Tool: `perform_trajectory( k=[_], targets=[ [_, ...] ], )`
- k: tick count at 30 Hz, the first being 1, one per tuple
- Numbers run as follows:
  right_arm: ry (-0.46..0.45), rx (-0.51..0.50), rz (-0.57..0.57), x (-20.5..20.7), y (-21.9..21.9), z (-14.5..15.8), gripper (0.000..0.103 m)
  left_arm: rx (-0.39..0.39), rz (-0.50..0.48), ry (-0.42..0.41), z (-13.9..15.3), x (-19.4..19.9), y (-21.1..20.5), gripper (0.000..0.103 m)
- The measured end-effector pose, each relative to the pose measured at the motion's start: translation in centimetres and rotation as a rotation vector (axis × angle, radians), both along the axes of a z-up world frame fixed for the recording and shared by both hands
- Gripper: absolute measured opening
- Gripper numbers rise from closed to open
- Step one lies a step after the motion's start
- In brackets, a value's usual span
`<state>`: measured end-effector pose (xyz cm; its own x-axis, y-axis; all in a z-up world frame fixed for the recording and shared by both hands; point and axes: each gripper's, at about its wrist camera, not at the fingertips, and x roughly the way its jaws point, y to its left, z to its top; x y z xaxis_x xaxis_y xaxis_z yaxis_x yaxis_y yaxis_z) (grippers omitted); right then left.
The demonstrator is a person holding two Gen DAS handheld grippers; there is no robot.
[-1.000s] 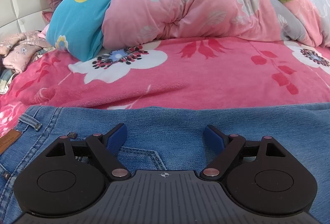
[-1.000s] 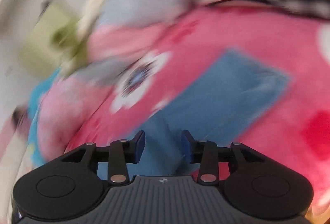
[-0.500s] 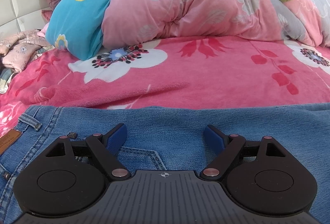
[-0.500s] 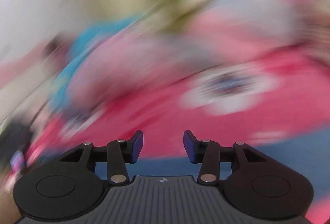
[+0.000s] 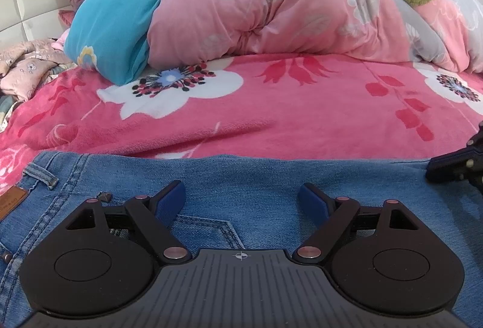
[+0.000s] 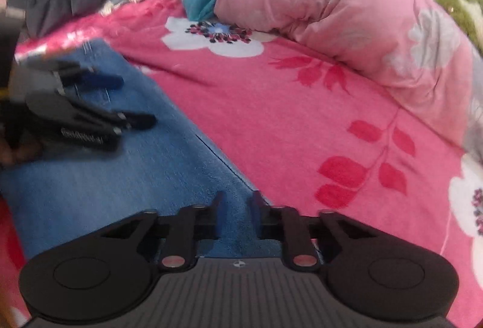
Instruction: Fold clothes
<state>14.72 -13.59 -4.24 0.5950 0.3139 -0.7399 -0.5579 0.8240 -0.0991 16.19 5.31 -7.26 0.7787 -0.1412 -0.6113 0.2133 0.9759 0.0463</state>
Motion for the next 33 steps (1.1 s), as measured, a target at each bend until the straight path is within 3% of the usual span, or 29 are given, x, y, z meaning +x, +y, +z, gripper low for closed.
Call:
perform_trajectory(
  k=[8, 13, 18, 22, 26, 28, 29, 30, 31, 33],
  targets=[
    [-0.148, -0.020, -0.037, -1.0, 0.4, 2.8, 0.000, 0.013, -0.008, 0.034, 0.9, 0.9, -0.3, 0.084],
    [-0.168, -0.064, -0.042, -0.5, 0.7, 1.2, 0.000, 0.039, -0.004, 0.033, 0.5, 1.1, -0.7, 0.085],
    [-0.139, -0.101, -0.091, 1.5, 0.9, -2.5, 0.000, 0.055, 0.005, 0.027, 0.7, 1.0, -0.9, 0.086],
    [-0.129, -0.018, -0.154, 2.3, -0.6, -1.9, 0.000, 0.100, -0.002, -0.022, 2.3, 0.1, -1.7, 0.085],
    [-0.144, 0.106, -0.207, 1.2, -4.4, 1.3, 0.000, 0.131, -0.080, -0.052, 3.4, -0.5, -3.6, 0.085],
    [-0.117, 0.156, -0.185, 0.0, -6.5, 2.9, 0.002, 0.143, -0.126, -0.027, 3.1, -0.3, -4.8, 0.085],
    [-0.103, 0.182, -0.175, -0.6, -7.6, 3.6, 0.003, 0.151, -0.150, -0.017, 3.1, -0.3, -5.4, 0.085],
    [-0.087, 0.200, -0.159, -1.2, -8.5, 4.3, 0.013, 0.171, -0.178, -0.016, 3.0, -0.4, -6.1, 0.085],
    [-0.063, 0.197, -0.136, -1.8, -8.9, 4.4, 0.037, 0.191, -0.205, -0.014, 3.0, -0.4, -6.8, 0.085],
    [-0.048, 0.130, -0.092, -2.7, -8.8, 4.1, 0.050, 0.229, -0.260, -0.011, 2.9, -0.6, -8.2, 0.085]
  ],
)
